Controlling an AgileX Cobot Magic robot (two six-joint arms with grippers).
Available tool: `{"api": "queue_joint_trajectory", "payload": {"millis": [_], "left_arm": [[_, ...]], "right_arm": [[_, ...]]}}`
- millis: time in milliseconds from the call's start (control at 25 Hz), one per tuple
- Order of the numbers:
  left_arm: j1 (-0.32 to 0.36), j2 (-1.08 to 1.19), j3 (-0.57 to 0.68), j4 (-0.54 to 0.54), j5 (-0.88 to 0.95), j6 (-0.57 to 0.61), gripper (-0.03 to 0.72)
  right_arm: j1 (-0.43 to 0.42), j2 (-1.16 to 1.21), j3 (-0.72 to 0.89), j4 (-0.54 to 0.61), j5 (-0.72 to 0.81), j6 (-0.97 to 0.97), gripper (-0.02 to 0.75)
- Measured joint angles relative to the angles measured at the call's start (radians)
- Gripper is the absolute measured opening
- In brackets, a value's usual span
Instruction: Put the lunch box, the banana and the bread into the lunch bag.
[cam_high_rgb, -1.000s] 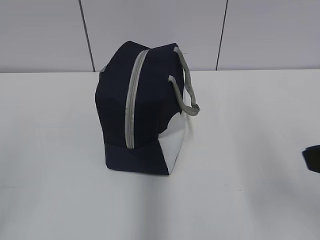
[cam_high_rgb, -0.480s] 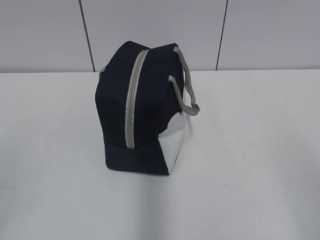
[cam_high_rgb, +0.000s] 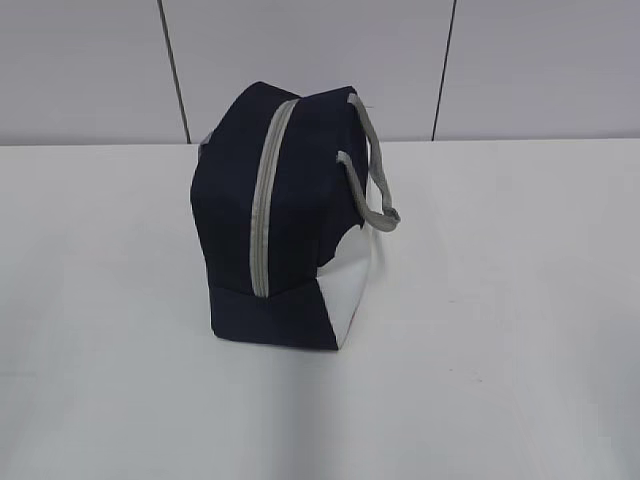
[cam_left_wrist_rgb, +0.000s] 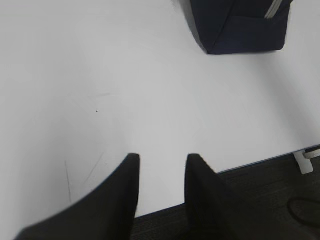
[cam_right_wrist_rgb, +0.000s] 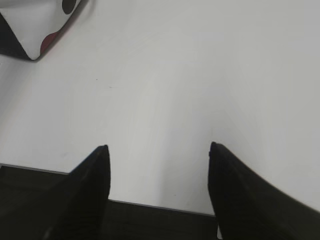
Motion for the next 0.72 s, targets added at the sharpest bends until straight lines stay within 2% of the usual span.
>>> {"api": "queue_joint_trajectory", "payload": {"millis": [280,720], "left_arm": [[0.0,0.0,0.0,0.0,0.0,0.0,0.238],[0.0,0.0,0.0,0.0,0.0,0.0,0.237]], "right_arm": [[0.0,-0.106,0.0,-0.013,-0.002,0.02,0.457],[0.0,-0.119,0.0,-0.015,-0.002,0.024,0.456]]}}
